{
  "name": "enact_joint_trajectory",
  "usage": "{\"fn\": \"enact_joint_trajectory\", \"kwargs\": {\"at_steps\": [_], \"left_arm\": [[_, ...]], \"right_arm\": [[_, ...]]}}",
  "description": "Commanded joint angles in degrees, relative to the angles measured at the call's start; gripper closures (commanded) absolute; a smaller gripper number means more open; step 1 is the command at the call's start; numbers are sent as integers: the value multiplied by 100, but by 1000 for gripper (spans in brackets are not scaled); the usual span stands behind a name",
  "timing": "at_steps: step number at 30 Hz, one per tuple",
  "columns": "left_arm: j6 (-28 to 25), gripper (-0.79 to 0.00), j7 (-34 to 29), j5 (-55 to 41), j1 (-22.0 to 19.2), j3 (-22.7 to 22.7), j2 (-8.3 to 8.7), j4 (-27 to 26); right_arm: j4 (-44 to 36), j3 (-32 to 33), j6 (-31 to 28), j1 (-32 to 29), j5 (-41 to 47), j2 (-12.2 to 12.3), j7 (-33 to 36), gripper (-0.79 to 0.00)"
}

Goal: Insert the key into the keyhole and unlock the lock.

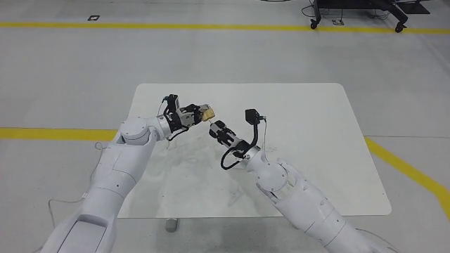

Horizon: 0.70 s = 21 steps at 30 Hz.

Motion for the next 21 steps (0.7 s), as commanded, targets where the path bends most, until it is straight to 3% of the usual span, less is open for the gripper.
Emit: {"fn": "enact_joint_trajectory", "kwargs": {"at_steps": [1, 21], "left_arm": [[-69, 0, 39, 85, 4, 7, 4, -24], [-155, 0, 59, 86, 82, -7, -4, -141]], "right_arm": [[7, 26, -13, -12, 21, -11, 14, 0], [229, 230, -277, -78, 230, -156, -32, 0]]}}
